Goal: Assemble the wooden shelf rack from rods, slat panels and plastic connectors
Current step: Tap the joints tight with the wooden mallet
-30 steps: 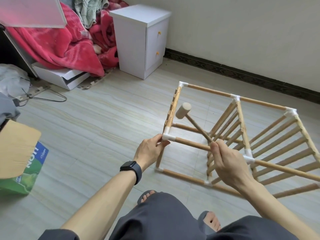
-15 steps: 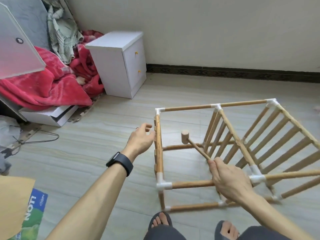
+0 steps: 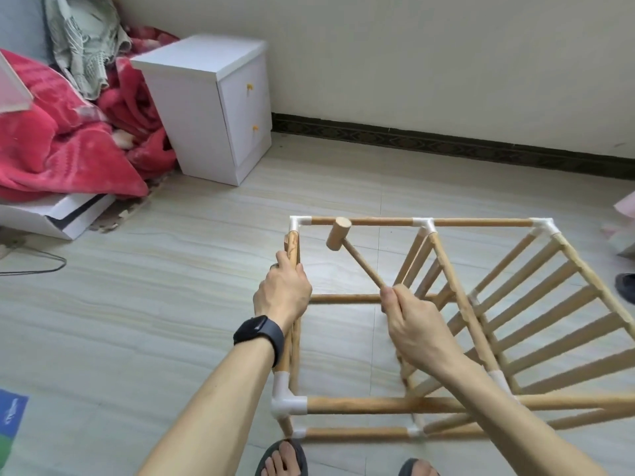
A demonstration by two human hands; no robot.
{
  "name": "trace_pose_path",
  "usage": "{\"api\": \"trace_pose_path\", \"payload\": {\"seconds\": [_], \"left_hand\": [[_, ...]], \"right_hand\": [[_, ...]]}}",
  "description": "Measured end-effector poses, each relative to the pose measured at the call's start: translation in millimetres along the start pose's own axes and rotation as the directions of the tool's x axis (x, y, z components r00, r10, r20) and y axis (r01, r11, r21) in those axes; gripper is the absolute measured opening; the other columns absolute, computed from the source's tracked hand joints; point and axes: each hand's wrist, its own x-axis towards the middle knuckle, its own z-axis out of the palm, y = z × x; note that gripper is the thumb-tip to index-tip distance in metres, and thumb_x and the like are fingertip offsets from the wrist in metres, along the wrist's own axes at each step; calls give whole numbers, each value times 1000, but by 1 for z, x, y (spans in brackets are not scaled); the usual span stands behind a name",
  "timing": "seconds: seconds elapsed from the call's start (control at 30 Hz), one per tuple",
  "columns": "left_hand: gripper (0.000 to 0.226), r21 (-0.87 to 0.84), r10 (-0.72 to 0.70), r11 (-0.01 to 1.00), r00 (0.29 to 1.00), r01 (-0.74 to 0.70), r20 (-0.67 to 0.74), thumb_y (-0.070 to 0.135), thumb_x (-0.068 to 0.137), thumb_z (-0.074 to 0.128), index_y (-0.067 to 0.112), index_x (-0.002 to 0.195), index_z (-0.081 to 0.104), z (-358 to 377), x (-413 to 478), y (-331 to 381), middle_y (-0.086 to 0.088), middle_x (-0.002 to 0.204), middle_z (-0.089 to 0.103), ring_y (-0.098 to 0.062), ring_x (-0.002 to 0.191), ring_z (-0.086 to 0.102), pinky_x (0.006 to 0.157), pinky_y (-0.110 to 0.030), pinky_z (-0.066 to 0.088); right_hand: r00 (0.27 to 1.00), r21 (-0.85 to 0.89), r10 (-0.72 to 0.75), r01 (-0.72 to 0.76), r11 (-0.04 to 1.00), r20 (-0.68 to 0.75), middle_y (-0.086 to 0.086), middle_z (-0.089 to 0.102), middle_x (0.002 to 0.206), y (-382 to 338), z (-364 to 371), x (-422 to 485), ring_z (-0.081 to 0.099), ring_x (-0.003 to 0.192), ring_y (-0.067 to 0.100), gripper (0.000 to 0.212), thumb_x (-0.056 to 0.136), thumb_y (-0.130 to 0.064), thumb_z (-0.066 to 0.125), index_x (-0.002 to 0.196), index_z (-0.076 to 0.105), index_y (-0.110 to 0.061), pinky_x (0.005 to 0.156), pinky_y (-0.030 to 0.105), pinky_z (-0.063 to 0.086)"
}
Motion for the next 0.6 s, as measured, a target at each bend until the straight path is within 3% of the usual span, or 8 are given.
{"api": "trace_pose_path", "payload": {"seconds": [0.13, 0.23, 0.3, 0.4, 0.43, 0.53, 0.6], "left_hand": [[29, 32, -3, 999, 1000, 4, -30, 34, 106, 32, 10, 120, 38, 0, -3, 3, -19, 115, 63, -43, 99, 61, 73, -42, 39], [27, 27, -2, 1000, 1000, 3, -28, 33, 106, 31, 11, 119, 38, 0, -3, 4, -16, 111, 63, -41, 95, 61, 76, -45, 47], [26, 24, -4, 1000, 1000, 5, -28, 33, 106, 32, 11, 118, 38, -1, -3, 5, -16, 109, 64, -41, 94, 61, 77, -45, 48], [26, 19, -19, 1000, 1000, 20, -23, 33, 106, 33, 10, 118, 37, -1, -3, 6, -19, 113, 63, -43, 99, 61, 73, -41, 40], [26, 21, -17, 1000, 1000, 17, -20, 33, 106, 33, 10, 119, 37, -1, -2, 6, -19, 114, 63, -43, 100, 61, 73, -41, 39], [27, 23, -11, 1000, 1000, 11, -20, 33, 106, 34, 11, 121, 38, -1, -2, 5, -17, 114, 63, -42, 99, 61, 73, -40, 39], [26, 24, -12, 1000, 1000, 13, -22, 33, 106, 34, 11, 119, 38, -1, -3, 5, -17, 113, 63, -41, 99, 62, 73, -41, 40]], "right_hand": [[988, -99, -153, 149, 984, -32, 3, 61, 63, -31, 9, 55, 57, 56, 26, 45, 104, -51, 24, 89, 51, -19, 56, 47, 49], [927, -45, -324, 321, 946, -192, -3, 52, 55, -47, 16, 77, 49, 44, 20, 43, 106, -49, 22, 92, 47, -16, 43, 37, 37], [933, -93, -316, 304, 948, -172, -4, 48, 54, -49, 25, 83, 48, 44, 21, 35, 108, -44, 21, 93, 41, -19, 44, 34, 36], [990, -310, -116, 137, 941, 86, 3, 52, 65, -41, 39, 88, 54, 64, 35, 39, 108, -46, 20, 89, 40, -18, 59, 41, 38], [991, -290, -108, 125, 949, 72, 4, 53, 65, -39, 40, 91, 54, 65, 36, 40, 107, -46, 22, 88, 41, -18, 59, 41, 37], [956, -127, -233, 213, 969, -176, 1, 53, 56, -43, 39, 93, 50, 48, 27, 34, 109, -42, 26, 88, 40, -19, 47, 34, 30], [967, -213, -233, 207, 955, -107, 3, 54, 58, -44, 37, 94, 49, 50, 26, 34, 109, -42, 22, 89, 37, -19, 49, 35, 31]]}}
